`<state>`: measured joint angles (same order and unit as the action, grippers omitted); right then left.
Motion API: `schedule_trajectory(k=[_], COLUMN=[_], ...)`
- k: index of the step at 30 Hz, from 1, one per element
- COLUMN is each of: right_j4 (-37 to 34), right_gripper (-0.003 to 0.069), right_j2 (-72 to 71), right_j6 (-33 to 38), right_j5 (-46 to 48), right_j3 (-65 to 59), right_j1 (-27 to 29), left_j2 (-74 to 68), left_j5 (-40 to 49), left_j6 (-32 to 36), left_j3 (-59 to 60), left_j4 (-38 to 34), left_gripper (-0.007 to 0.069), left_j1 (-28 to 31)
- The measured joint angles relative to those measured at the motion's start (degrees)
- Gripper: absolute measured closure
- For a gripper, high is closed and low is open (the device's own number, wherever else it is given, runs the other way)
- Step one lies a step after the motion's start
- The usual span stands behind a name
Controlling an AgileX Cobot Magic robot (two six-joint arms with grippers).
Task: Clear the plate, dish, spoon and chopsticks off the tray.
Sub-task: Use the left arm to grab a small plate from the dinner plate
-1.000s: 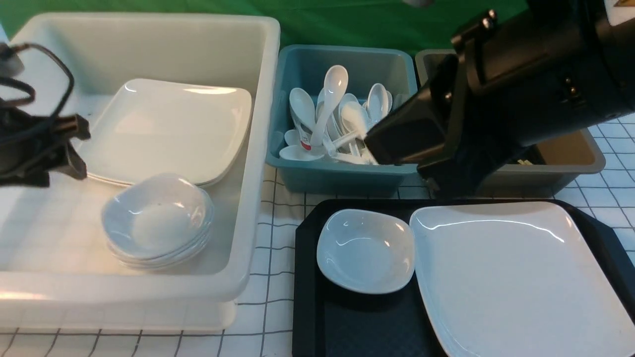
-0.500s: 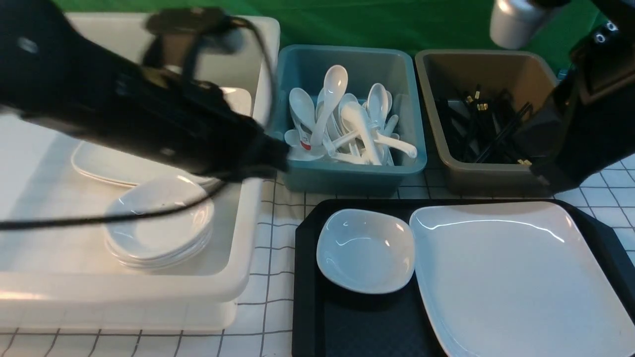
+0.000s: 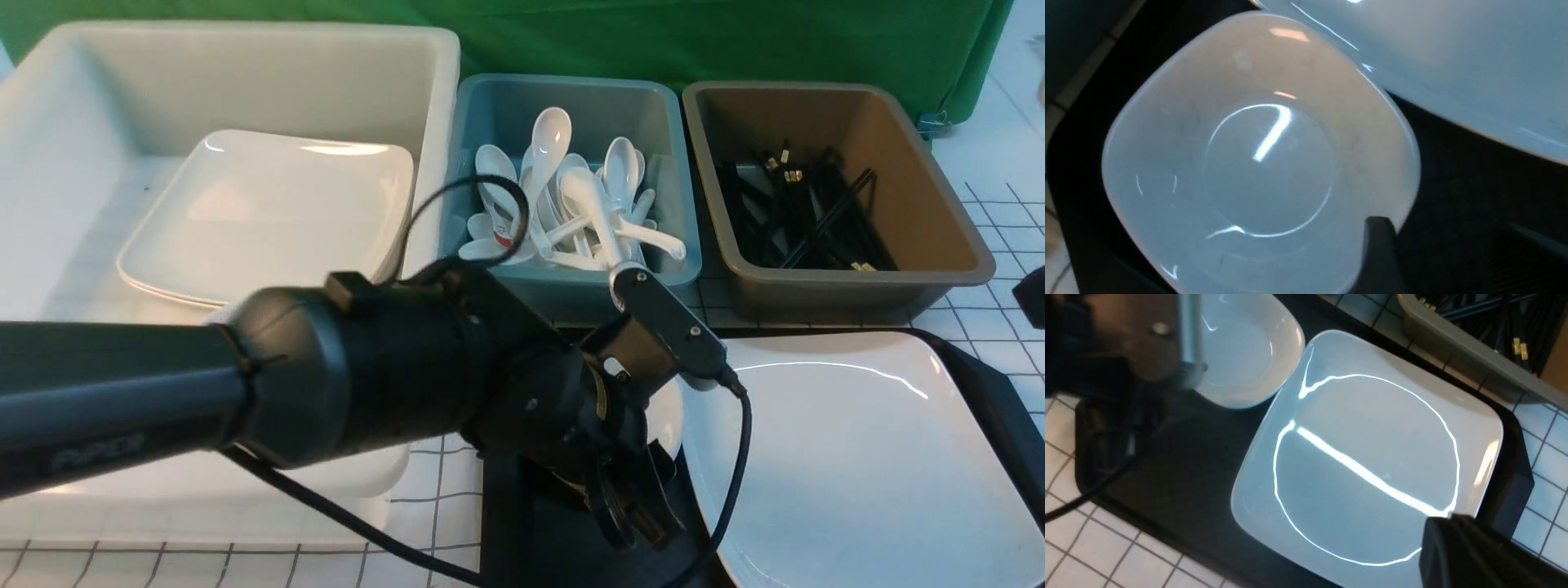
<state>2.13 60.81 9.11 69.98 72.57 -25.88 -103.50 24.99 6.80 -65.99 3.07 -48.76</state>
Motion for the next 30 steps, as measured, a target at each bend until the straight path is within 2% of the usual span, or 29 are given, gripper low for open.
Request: schedule_trajectory(k=[3,5,9,13,17,19,21,25,30], right_j4=[-0.05,-0.07,-0.35,-1.23,-2.14,-2.14,-2.64,-3.43,-6.69], right_gripper=[0.0657,0.0657,0.0657,0.0657,0.0657,0.0657,0.0657,0.0657,0.0657], right_j2=[-2.11,-2.80,-3.28,-3.28,-3.28,-3.28,-3.28,-3.28,-4.12], right_j6=[0.00,0.00,0.00,0.00,0.17,0.28,0.74,1.58,2.11], right_j5=[-0.12,-0.05,-0.28,-0.35,-0.52,-0.52,-0.65,-0.70,-1.92], right_j3=[-0.10,-0.10,-0.10,-0.10,-0.10,-0.10,-0.10,0.19,3.17], right_j1=[0.06,0.06,0.06,0.06,0.06,0.06,0.06,0.11,0.11], left_j2=[-2.44,-3.94,-6.25,-7.55,-7.98,-7.98,-7.12,-4.32,2.45], left_j5=[-2.75,-4.32,-5.49,-6.12,-6.52,-6.29,-5.90,-0.21,7.98], left_j6=[0.01,0.01,0.01,-1.05,-2.77,-2.94,-2.82,-3.57,-4.71], left_j3=[0.00,0.00,0.00,-0.06,-0.18,-0.57,-2.01,-5.11,-10.14], left_j4=[4.10,6.07,8.56,9.58,9.79,10.43,11.06,8.16,4.55], left_gripper=[0.0099,0.0068,0.0062,0.0104,0.0300,0.0433,0.0532,0.0599,0.0608], left_j1=[0.00,0.00,0.00,0.00,0.00,0.00,-0.03,-0.03,-0.03])
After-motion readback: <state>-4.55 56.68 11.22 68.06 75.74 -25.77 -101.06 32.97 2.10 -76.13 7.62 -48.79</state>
